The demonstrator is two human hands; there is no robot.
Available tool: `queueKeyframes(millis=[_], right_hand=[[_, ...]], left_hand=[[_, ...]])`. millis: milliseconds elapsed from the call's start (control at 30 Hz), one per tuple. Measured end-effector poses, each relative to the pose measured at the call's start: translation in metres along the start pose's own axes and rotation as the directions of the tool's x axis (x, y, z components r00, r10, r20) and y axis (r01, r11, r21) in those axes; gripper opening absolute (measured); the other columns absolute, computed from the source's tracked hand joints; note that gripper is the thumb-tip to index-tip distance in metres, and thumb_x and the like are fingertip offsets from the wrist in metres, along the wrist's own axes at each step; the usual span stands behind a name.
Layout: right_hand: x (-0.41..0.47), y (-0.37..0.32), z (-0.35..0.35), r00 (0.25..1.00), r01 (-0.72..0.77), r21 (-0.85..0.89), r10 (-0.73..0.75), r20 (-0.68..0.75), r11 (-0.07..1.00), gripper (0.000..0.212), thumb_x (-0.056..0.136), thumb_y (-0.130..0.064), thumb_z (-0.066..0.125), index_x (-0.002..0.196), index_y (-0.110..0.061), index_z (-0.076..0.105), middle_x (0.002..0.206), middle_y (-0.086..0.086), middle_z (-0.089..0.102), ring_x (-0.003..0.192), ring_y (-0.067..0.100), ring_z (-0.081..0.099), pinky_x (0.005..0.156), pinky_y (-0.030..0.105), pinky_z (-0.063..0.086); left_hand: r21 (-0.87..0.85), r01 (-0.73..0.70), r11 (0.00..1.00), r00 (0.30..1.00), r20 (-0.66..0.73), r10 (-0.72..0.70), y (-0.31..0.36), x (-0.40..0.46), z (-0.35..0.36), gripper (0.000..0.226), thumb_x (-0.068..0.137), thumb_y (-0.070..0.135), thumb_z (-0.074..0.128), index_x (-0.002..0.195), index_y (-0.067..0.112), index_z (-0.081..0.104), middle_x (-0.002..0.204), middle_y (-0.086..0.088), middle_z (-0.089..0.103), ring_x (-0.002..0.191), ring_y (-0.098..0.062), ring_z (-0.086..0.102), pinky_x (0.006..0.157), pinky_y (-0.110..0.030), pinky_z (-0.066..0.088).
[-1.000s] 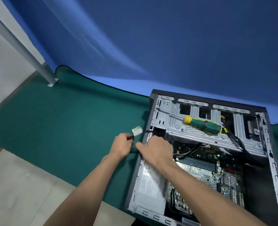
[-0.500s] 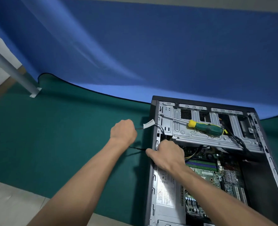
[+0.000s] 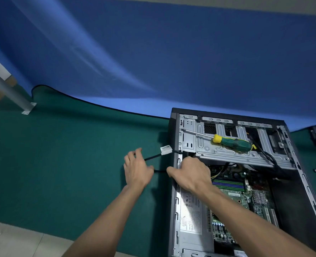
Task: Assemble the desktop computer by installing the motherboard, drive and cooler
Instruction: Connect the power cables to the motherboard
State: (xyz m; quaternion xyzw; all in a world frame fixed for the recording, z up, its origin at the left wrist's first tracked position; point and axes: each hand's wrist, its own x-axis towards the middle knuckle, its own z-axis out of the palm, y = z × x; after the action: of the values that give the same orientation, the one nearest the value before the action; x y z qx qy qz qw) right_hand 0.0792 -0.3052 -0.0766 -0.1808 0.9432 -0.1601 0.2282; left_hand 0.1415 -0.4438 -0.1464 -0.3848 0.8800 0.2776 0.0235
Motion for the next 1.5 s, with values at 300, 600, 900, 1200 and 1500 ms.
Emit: queueKeyframes(millis=[300,600,900,1200,1500], right_hand=[[0.003,0.002,0.002,1.000,0.003,-0.010,-0.003,-0.003,1.000,0.041,0.068,-0.044,0.057,0.042,-0.016,0.044,0.044,-0.004,0.045,0.045,0.016,0.043,0.051,0.025,0.034],[0.000,0.003,0.002,1.000,0.000,0.015,0.001,-0.030,1.000,0.042,0.068,-0.044,0.058,0.042,-0.015,0.043,0.042,-0.003,0.043,0.043,0.016,0.041,0.050,0.025,0.032],[-0.001,0.001,-0.001,0.999,-0.033,0.032,0.034,-0.027,0.999,0.040,0.068,-0.042,0.058,0.043,-0.015,0.043,0.041,-0.004,0.045,0.042,0.017,0.043,0.051,0.025,0.037],[-0.005,0.004,-0.003,0.997,-0.038,0.035,0.035,0.064,0.999,0.039,0.073,-0.047,0.058,0.054,-0.015,0.049,0.056,-0.002,0.053,0.060,0.023,0.054,0.056,0.028,0.037],[-0.040,0.052,-0.059,0.999,-0.016,0.786,-0.019,0.036,0.618,0.017,0.085,-0.005,0.058,0.088,-0.022,0.058,0.075,0.011,0.066,0.055,0.022,0.064,0.047,0.023,0.042]], left_hand=[[0.376,-0.445,0.813,0.892,0.271,0.362,-0.016,-0.002,0.047,0.031,0.092,0.017,0.048,0.123,0.012,0.046,0.119,-0.007,0.045,0.107,-0.023,0.044,0.092,-0.031,0.033],[-0.011,-0.026,1.000,0.937,0.349,0.029,-0.002,0.005,0.050,0.010,0.092,0.014,0.038,0.087,0.010,0.046,0.097,-0.017,0.060,0.090,-0.038,0.055,0.072,-0.037,0.043],[-0.566,0.069,0.822,0.988,-0.077,-0.136,0.017,0.008,0.003,0.020,0.088,0.003,0.050,0.070,0.006,0.059,0.089,-0.005,0.052,0.079,-0.017,0.049,0.076,-0.026,0.040],[-0.885,0.123,0.449,0.985,0.053,-0.164,0.097,0.000,-0.061,0.037,0.082,-0.001,0.042,0.057,0.018,0.023,0.050,-0.003,0.020,0.045,-0.015,0.016,0.039,-0.021,0.018],[-0.672,0.721,-0.172,0.692,0.710,0.129,0.174,-0.021,-0.058,0.037,0.093,0.014,0.036,0.058,0.018,0.022,0.032,0.005,0.020,0.021,-0.008,0.015,0.025,-0.013,0.011]])
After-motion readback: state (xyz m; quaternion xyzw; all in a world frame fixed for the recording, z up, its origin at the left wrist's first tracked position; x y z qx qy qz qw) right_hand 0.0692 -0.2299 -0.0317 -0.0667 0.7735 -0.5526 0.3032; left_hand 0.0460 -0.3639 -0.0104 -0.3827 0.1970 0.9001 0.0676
